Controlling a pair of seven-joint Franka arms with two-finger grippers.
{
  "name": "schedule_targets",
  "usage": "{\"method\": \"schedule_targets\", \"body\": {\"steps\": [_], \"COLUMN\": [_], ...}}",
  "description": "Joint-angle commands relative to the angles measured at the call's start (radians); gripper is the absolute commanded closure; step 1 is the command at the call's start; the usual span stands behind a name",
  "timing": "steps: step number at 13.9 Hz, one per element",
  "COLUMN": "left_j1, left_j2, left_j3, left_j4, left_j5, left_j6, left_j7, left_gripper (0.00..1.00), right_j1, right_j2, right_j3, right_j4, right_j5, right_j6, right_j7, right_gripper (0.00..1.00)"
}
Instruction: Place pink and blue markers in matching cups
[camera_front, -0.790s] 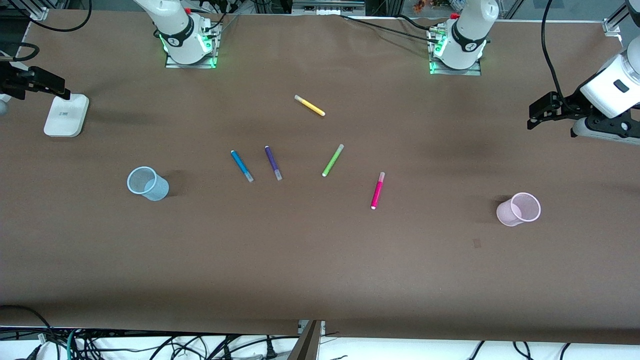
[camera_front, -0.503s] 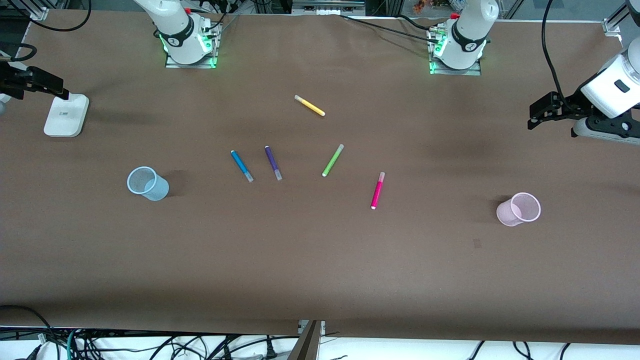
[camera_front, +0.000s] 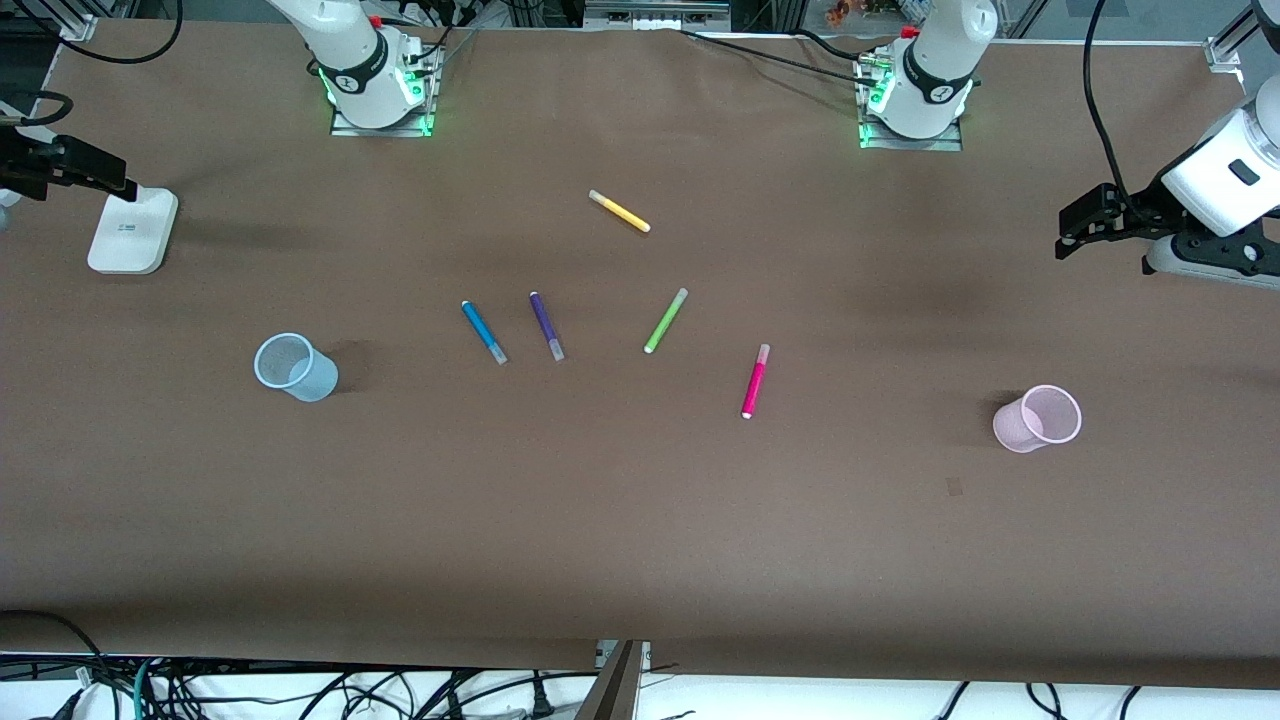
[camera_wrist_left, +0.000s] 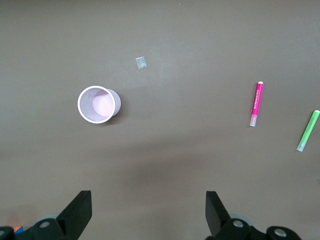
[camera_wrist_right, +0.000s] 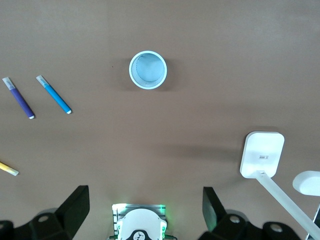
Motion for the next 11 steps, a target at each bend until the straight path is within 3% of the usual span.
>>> {"method": "schedule_targets", "body": {"steps": [1, 6, 11], "left_j1": [-0.001, 0.001, 0.001], "left_j2": [-0.007, -0.005, -0.007], "left_j3": [-0.001, 0.002, -0.001], "left_j4": [0.001, 0.001, 0.001], "left_j5": [0.016, 0.016, 0.016], "left_j6": [-0.014, -0.014, -0.014], "left_j7": [0.015, 0.016, 0.015], "left_gripper": [0.0, 0.0, 0.0], "right_j1": [0.005, 0.016, 0.122], "right_j2": [0.051, 0.132, 0.238], "right_j3": [0.007, 0.013, 0.013], "right_j4": [0.016, 0.019, 0.022], "right_j5": [0.023, 0.084, 0.08], "right_j6": [0.007, 0.014, 0.154], "right_j7": [0.013, 0.012, 0.01], "right_gripper": [0.0, 0.0, 0.0]}}
